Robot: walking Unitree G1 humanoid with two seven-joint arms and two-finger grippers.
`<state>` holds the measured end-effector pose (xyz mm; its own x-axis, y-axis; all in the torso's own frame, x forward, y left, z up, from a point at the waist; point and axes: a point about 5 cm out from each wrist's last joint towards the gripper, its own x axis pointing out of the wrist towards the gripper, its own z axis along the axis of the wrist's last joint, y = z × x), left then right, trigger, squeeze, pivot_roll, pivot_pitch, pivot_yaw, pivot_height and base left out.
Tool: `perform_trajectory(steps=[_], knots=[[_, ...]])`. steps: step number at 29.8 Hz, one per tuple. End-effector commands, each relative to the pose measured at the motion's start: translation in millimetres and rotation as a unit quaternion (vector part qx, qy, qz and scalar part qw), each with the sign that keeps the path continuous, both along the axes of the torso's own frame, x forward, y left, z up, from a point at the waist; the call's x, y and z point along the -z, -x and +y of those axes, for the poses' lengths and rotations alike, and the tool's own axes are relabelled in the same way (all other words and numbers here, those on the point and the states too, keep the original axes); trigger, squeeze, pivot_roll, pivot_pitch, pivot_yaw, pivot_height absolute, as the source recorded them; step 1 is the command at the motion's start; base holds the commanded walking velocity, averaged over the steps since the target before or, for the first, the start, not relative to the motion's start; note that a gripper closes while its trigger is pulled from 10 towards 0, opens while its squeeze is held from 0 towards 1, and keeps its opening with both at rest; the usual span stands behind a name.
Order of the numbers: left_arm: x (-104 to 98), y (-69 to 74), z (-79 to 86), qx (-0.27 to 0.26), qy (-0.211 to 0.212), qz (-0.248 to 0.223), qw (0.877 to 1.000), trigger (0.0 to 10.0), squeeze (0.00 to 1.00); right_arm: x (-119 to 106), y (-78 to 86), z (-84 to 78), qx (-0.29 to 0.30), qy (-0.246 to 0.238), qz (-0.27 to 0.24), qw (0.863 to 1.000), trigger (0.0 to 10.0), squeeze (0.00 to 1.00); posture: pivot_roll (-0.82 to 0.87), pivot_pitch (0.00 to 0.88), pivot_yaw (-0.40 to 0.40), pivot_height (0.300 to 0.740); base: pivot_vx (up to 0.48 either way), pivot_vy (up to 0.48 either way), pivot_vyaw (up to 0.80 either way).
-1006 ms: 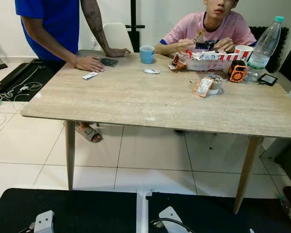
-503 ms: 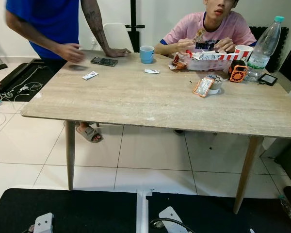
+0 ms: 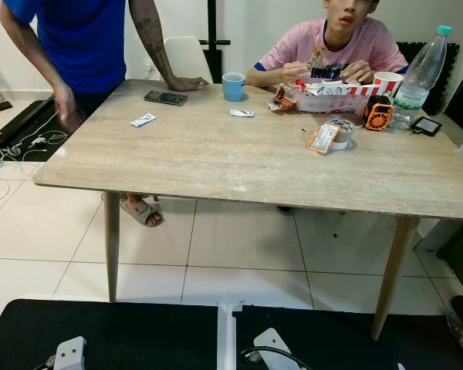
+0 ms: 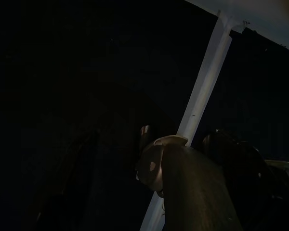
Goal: Restocking fridge
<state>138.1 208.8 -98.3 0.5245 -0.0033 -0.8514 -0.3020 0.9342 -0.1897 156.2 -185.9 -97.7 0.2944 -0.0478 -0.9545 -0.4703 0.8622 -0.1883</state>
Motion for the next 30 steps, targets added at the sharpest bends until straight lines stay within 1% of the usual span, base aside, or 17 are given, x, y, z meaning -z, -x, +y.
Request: perform_trajectory(steps=[1,4,7,12,24,27,30], knots=[[2.4,5.5,-2.5,-0.006,0.008,0.008,1.0,10.0,0.0,-0.7,-2.1,0.8,-0.002,-0.002,-0.004,1.0,10.0,0.0,0.01,0.0,0.022,0.74,0.0,0.0,0.0],[2.3,6.1,-0.7,-0.005,0.006,0.01,1.0,10.0,0.0,-0.7,-2.0,0.4,-0.002,-0.002,-0.004,1.0,10.0,0.0,0.02,0.0,0.017,0.74,0.0,0.0,0.0],[1.2,3.6,0.9,-0.008,0.006,0.005,1.0,10.0,0.0,-0.8,-2.2,0.3,-0.001,-0.003,-0.004,1.0,10.0,0.0,0.01,0.0,0.019,0.74,0.0,0.0,0.0],[1.1,2.3,-1.4,-0.006,0.008,0.004,1.0,10.0,0.0,-0.8,-2.2,0.3,-0.001,-0.003,-0.005,1.0,10.0,0.0,0.01,0.0,0.017,0.74,0.0,0.0,0.0],[3.0,6.5,-5.0,-0.002,0.017,0.007,1.0,10.0,0.0,-0.9,-2.3,0.1,-0.005,-0.002,-0.002,1.0,10.0,0.0,0.01,0.0,0.014,0.74,0.0,0.0,0.0],[2.8,6.3,-6.0,0.009,0.021,0.005,1.0,10.0,0.0,-1.0,-2.5,0.0,-0.004,-0.002,-0.002,1.0,10.0,0.0,0.01,0.0,0.015,0.74,0.0,-0.469,0.0],[2.9,6.5,-6.1,0.003,0.023,0.005,1.0,10.0,0.0,-1.0,-2.6,0.3,-0.004,-0.003,-0.002,1.0,10.0,0.0,0.01,0.0,0.018,0.74,0.0,-0.465,0.0]])
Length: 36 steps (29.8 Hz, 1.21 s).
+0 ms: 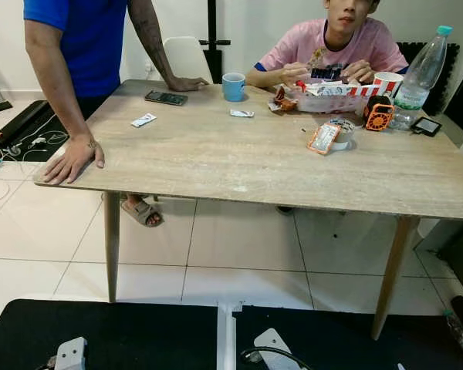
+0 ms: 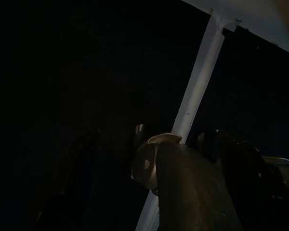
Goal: Restocking fridge
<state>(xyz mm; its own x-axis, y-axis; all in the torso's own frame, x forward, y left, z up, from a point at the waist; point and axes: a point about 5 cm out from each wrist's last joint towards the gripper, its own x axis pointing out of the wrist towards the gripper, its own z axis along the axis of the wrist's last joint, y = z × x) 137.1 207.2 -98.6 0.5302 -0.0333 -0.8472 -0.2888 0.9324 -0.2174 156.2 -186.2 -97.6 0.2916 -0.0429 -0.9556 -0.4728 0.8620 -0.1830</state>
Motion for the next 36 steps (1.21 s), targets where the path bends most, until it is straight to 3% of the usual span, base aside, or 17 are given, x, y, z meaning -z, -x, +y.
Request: perform_trajectory(steps=[1,36], knots=[[2.7,5.5,-4.4,-0.006,0.011,0.009,1.0,10.0,0.0,-1.0,-2.7,0.7,-0.003,-0.001,-0.004,1.0,10.0,0.0,0.01,0.0,0.018,0.74,0.0,-0.465,0.0],[3.3,7.8,-1.4,0.004,-0.004,0.018,1.0,10.0,0.0,-0.5,-1.8,1.3,-0.011,0.002,-0.004,1.0,10.0,0.0,0.01,0.0,0.019,0.74,0.0,-0.013,0.0]])
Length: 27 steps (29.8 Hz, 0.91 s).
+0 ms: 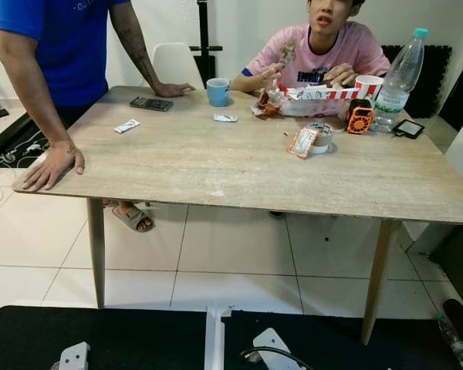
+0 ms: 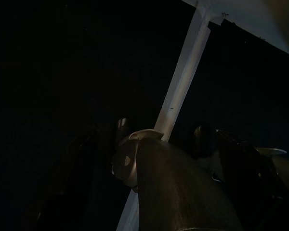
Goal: Restocking fridge
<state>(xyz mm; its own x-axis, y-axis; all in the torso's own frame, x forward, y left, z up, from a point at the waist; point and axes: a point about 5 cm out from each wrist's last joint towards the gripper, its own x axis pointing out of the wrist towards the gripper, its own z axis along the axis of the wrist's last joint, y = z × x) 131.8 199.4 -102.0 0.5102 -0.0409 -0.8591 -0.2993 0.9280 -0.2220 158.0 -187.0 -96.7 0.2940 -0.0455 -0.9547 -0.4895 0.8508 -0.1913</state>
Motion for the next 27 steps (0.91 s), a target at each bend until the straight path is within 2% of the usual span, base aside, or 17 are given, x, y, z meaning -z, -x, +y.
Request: perform_trajectory(steps=[1,6,27], knots=[[-0.1,2.5,6.4,0.007,-0.01,0.007,1.0,10.0,0.0,0.3,0.0,2.2,-0.001,-0.003,-0.003,1.0,10.0,0.0,0.01,0.0,0.019,0.74,0.0,0.0,0.0],[-0.1,2.4,5.2,0.018,-0.009,0.006,1.0,10.0,0.0,0.5,0.1,3.5,-0.001,-0.004,-0.003,1.0,10.0,0.0,0.01,0.0,0.022,0.74,0.104,0.0,0.0],[0.0,1.7,2.9,0.026,-0.007,0.006,1.0,10.0,0.0,0.6,-0.1,5.7,0.001,-0.008,-0.003,1.0,10.0,0.0,0.01,0.0,0.025,0.74,0.301,0.0,0.0]])
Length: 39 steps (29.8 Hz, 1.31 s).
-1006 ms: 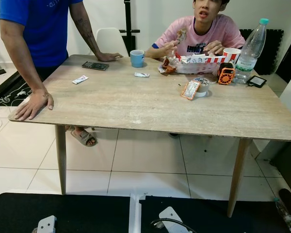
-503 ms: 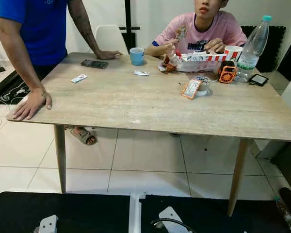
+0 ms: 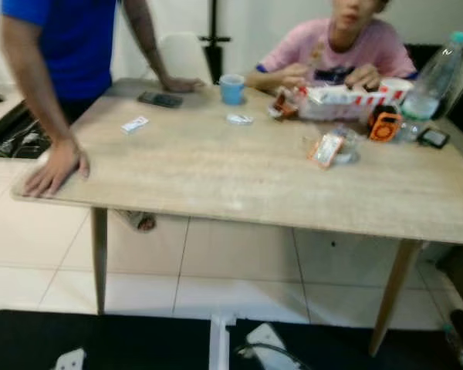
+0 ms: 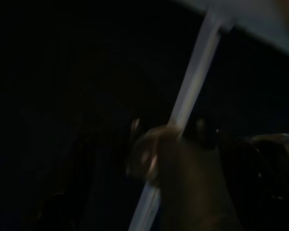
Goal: Restocking fridge
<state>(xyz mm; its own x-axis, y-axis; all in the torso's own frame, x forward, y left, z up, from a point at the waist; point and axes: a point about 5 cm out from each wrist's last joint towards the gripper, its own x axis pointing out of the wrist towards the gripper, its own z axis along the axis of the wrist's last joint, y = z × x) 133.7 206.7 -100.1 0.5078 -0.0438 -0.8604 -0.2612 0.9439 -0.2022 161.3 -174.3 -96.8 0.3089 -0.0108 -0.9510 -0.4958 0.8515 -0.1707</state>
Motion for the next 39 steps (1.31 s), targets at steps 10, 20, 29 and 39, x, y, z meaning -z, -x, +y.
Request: perform_trajectory(steps=[10,20,29,39], knots=[[2.2,4.5,-4.6,0.015,0.004,0.009,1.0,10.0,0.0,0.6,3.3,-7.8,0.005,0.01,0.006,1.0,10.0,0.0,0.01,0.0,0.024,0.74,0.122,-0.144,0.0],[2.1,3.4,-6.3,-0.004,0.013,0.003,1.0,10.0,0.0,0.5,3.3,-8.7,0.003,0.01,0.005,1.0,10.0,0.0,0.01,0.0,0.021,0.74,0.0,-0.215,0.0],[1.9,3.5,-5.6,-0.005,0.013,0.002,1.0,10.0,0.0,0.5,3.3,-8.6,0.008,0.006,0.004,1.0,10.0,0.0,0.01,0.0,0.022,0.74,0.0,0.0,0.0],[2.2,5.0,-3.3,-0.011,0.01,0.005,1.0,10.0,0.0,0.2,2.7,-8.4,0.013,0.004,0.004,1.0,10.0,0.0,0.02,0.0,0.018,0.74,0.0,0.0,0.0]])
